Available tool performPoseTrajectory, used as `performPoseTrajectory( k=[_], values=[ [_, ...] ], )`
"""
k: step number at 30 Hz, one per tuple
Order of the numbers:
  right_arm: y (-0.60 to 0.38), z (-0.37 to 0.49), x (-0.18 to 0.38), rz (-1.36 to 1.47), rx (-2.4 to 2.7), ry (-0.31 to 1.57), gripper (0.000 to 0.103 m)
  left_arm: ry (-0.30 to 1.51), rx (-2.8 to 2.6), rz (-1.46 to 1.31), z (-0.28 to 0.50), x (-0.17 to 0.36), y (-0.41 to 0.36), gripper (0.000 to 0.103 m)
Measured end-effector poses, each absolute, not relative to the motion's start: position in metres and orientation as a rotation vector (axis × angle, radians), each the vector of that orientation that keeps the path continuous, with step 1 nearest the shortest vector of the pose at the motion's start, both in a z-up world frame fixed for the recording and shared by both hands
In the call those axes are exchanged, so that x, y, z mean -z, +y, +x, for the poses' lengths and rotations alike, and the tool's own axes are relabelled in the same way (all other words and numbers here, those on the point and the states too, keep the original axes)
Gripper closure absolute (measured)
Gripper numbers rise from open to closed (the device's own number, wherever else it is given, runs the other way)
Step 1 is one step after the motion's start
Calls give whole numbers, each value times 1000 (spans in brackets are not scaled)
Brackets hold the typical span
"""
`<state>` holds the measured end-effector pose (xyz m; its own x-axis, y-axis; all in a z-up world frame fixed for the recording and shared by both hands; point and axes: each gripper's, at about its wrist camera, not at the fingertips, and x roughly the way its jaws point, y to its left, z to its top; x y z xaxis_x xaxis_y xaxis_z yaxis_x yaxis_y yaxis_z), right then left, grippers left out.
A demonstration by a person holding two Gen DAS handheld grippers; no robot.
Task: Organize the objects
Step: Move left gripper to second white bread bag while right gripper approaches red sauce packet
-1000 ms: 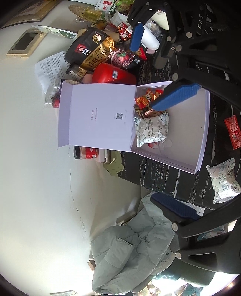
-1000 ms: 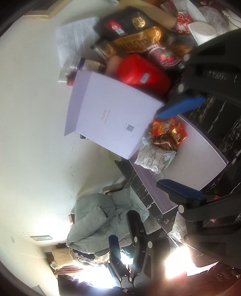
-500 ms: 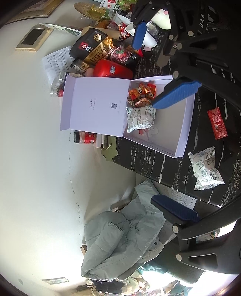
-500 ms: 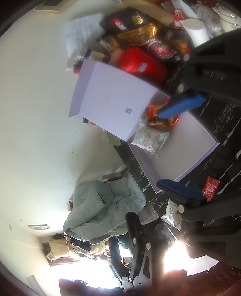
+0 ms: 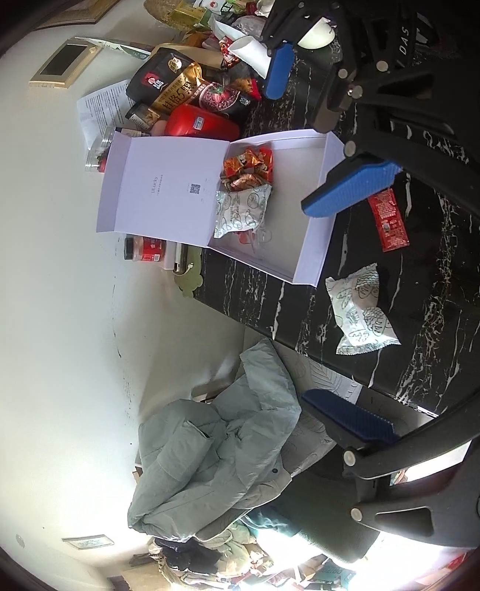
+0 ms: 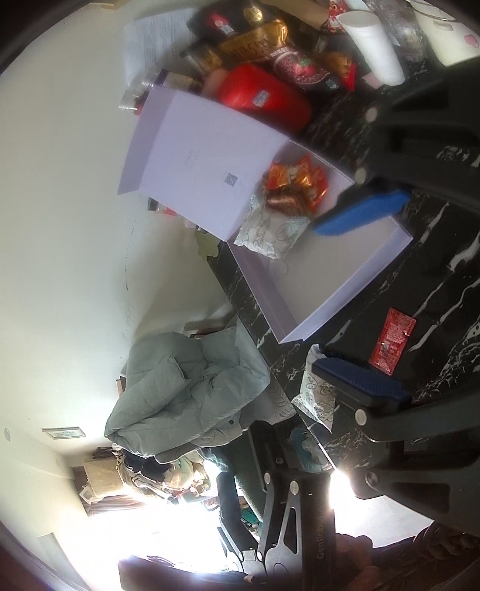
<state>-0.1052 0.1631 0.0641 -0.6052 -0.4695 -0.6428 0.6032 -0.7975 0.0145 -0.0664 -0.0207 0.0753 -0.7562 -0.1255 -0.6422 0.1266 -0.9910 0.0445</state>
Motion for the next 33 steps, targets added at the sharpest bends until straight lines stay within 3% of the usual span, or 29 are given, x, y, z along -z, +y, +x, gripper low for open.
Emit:
performPoseTrajectory(
  k=[27,33],
  values=[
    [128,-98,27,1066,2210,246,33,75,2776,1249,-53,15,-50,9],
    [125,-111,48,1139,2191,219,20,142,2761,1326,-66,37,-58,9]
  ],
)
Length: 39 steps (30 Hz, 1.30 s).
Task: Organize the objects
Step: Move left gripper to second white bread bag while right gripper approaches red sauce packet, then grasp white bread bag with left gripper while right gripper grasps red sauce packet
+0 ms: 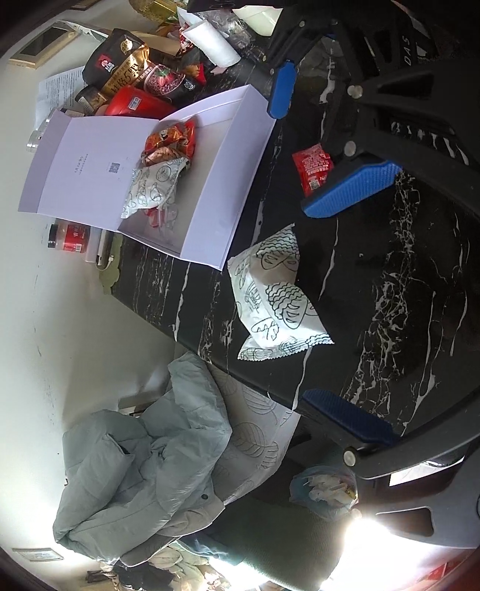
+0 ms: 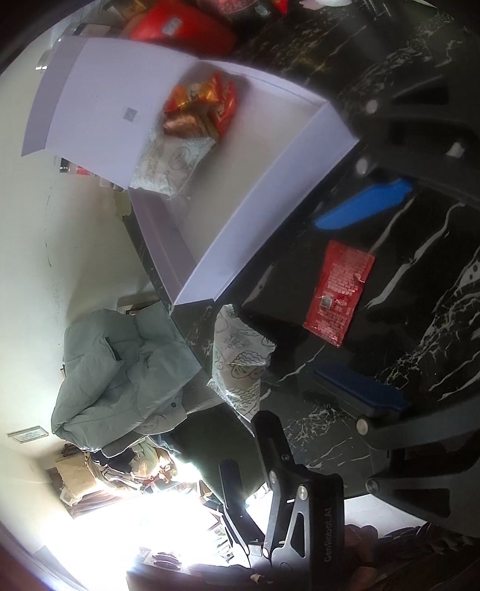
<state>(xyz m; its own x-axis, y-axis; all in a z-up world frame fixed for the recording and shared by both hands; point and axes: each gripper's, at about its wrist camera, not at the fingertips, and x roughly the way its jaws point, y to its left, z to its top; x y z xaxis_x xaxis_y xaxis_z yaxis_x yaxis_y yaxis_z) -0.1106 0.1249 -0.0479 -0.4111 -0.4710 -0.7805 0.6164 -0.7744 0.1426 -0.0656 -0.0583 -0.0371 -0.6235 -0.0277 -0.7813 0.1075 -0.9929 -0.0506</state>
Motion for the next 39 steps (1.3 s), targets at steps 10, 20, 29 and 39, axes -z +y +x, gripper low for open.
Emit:
performPoseTrajectory(
  k=[10,20,29,39],
  values=[
    [124,-127,70,1220,2163,175,19,161,2778,1375,-84,52,-62,9],
    [119,-140,81,1235,2114,177,16,96,2817,1363,-107,50,-59,9],
    [110,-144,88,1208,2037,251,16,7,2830,1456,-142,60,-56,9],
    [106,-128,91,1156,2074,413,27,-48,2807,1539,-144,80,-45,9]
  ],
)
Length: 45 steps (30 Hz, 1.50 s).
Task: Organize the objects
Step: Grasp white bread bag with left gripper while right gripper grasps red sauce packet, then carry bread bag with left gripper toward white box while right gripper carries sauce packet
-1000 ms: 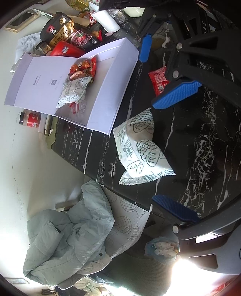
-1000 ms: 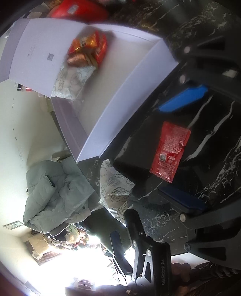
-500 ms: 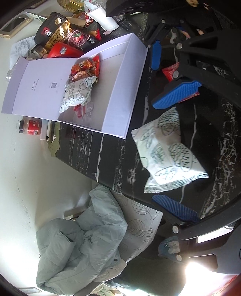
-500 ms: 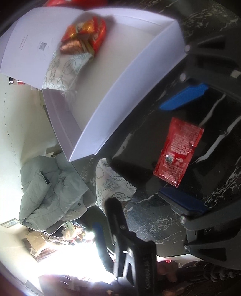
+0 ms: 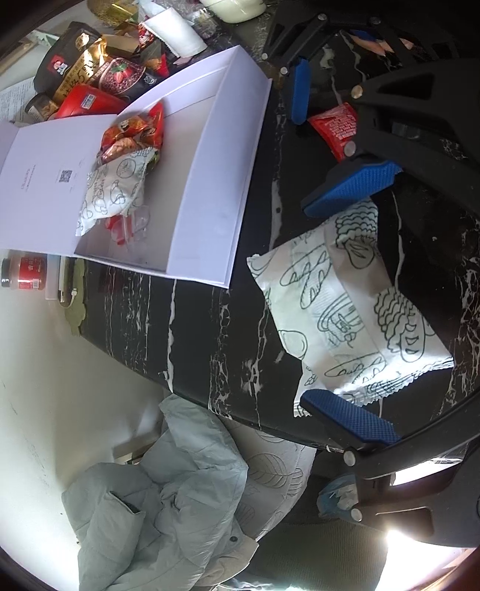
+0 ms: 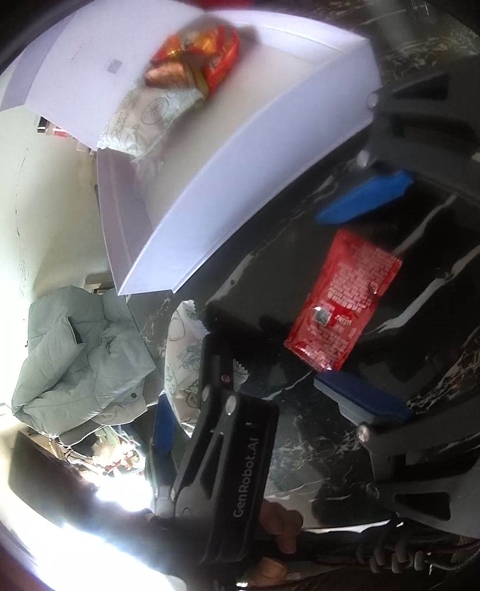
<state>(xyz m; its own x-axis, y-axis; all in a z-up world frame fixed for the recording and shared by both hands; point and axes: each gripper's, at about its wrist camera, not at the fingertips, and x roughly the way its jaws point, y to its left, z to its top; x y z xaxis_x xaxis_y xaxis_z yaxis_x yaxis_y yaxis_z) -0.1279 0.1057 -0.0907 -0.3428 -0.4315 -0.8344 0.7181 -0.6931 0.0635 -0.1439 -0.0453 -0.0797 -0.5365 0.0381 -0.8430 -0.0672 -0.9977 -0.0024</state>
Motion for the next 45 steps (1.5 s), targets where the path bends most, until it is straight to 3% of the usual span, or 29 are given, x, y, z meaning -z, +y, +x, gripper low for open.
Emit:
performPoseTrajectory(
  k=[8,14,27,32,39,45],
  values=[
    [112,-120,90,1134,2101,448,54,61,-2684,-1485,-132,83,-37,10],
    [123,-114,89,1134,2113,429,64,31,-2674,-1498,-120,86,-30,14],
    [152,-83,87,1179,2141,416,64,54,-2591,-1525,-76,83,-7,15],
    [154,-74,88,1173,2099,428,41,134,-2570,-1499,-62,76,3,15],
    [150,-71,88,1187,2090,444,39,298,-2591,-1454,-54,63,4,15],
    [146,-69,88,1205,2122,427,39,240,-2635,-1521,-48,65,-7,15]
  ],
)
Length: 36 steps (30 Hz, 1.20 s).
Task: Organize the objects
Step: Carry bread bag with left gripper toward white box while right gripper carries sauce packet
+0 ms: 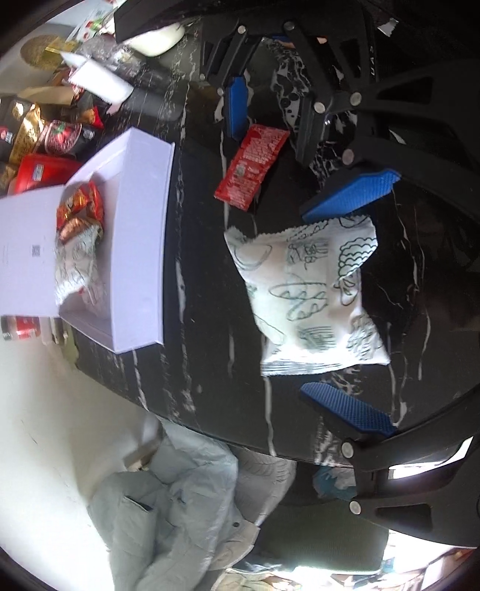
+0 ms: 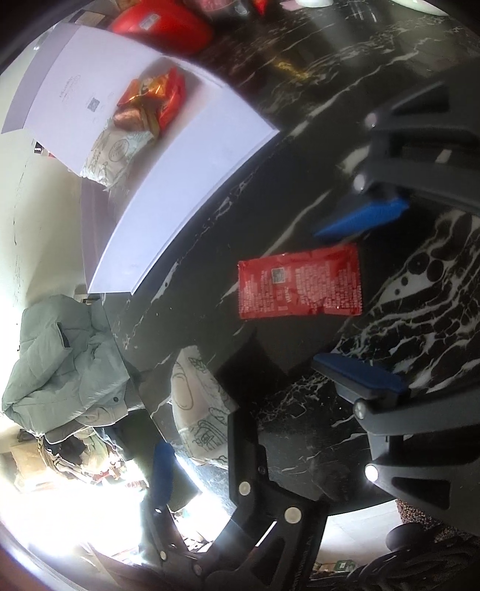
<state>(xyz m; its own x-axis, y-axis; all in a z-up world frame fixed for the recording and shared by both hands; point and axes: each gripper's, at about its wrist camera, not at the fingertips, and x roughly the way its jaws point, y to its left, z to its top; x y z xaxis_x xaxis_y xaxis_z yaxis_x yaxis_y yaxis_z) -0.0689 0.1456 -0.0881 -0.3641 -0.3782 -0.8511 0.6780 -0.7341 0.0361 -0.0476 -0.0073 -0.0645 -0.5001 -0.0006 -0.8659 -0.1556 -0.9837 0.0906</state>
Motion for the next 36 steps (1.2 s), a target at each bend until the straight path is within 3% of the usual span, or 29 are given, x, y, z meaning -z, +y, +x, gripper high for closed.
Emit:
performPoseTrajectory(
  k=[13,19,23,29,32,36],
  values=[
    [136,-61,89,1175,2127,443,39,-192,-2755,-1516,-28,79,-57,15],
    [131,-61,90,1163,2117,470,39,-49,-2771,-1337,-35,67,-48,15],
    [130,-64,89,1166,2115,455,39,-25,-2674,-1412,-58,75,-45,13],
    [131,-72,89,1163,2123,408,39,7,-2617,-1530,-75,87,-45,0],
    [129,-72,91,1133,2131,444,39,112,-2616,-1567,-78,98,-40,0],
    [131,-71,91,1109,2140,439,42,86,-2633,-1514,-77,102,-42,0]
  ],
)
